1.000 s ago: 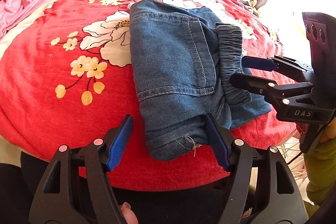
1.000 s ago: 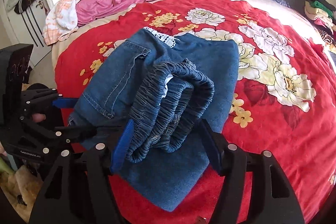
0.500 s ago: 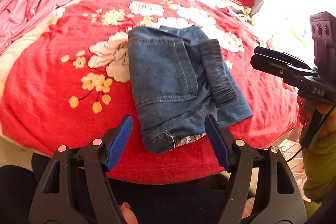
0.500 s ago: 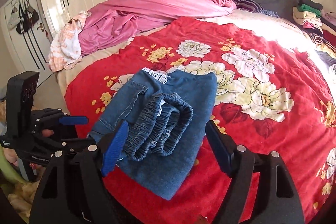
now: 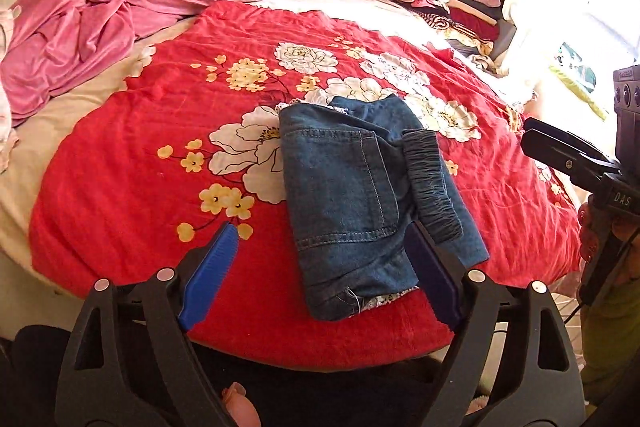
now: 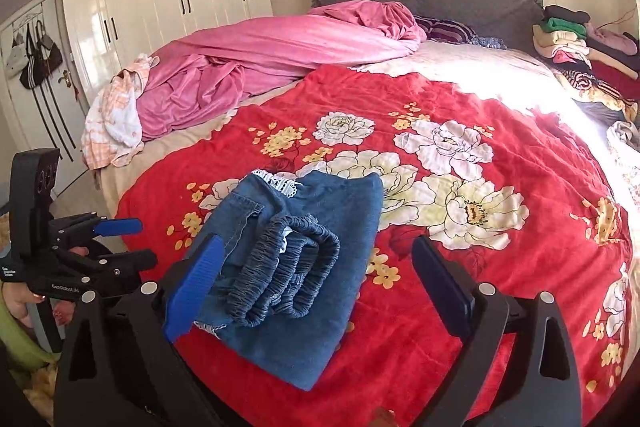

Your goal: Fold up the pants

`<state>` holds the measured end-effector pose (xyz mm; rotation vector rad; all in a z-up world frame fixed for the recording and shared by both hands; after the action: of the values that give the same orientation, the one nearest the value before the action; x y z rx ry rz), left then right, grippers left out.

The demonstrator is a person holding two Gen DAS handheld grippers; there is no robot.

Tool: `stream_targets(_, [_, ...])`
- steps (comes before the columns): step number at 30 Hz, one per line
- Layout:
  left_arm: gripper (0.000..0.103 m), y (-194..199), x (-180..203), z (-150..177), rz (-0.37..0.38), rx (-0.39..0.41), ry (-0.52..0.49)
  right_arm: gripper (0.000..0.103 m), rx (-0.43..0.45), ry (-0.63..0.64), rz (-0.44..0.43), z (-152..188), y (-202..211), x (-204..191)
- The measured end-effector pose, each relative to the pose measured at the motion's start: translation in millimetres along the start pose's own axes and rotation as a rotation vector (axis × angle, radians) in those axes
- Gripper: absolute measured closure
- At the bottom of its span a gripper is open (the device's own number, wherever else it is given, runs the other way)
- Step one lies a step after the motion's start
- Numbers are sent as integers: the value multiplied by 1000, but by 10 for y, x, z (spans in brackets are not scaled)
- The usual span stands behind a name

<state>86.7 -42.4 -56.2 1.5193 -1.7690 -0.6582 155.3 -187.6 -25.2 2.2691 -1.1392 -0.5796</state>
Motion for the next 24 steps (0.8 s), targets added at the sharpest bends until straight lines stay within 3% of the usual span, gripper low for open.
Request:
stream_targets(5, [13,-11,-88,-114,-6,16,23,5,1,-25,33,1,-28,119])
stream_targets(10, [10,-143,-155,-220,-35,12,15,5,-29,-71,60,61,-126,270])
stream_targets(18, [10,-602,-151,-211,-46,-70,-8,5,-156,-113,12,335,-509,292])
stream_targets(24, [10,-825,-154,-138,-27,-106,1,5,-203,-151,-35,442,-742,293])
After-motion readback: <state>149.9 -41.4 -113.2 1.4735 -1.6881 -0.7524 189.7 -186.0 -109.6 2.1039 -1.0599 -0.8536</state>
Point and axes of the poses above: each gripper's, at about its wrist camera, not at the fingertips, and y roughly against the way its jaws point, x to its right, z to its underside, the point moved 10 cm from there along -y, roughly the way its jaws point, and after that the axes turned 4 degrees about -x, right-handed, at the moved point
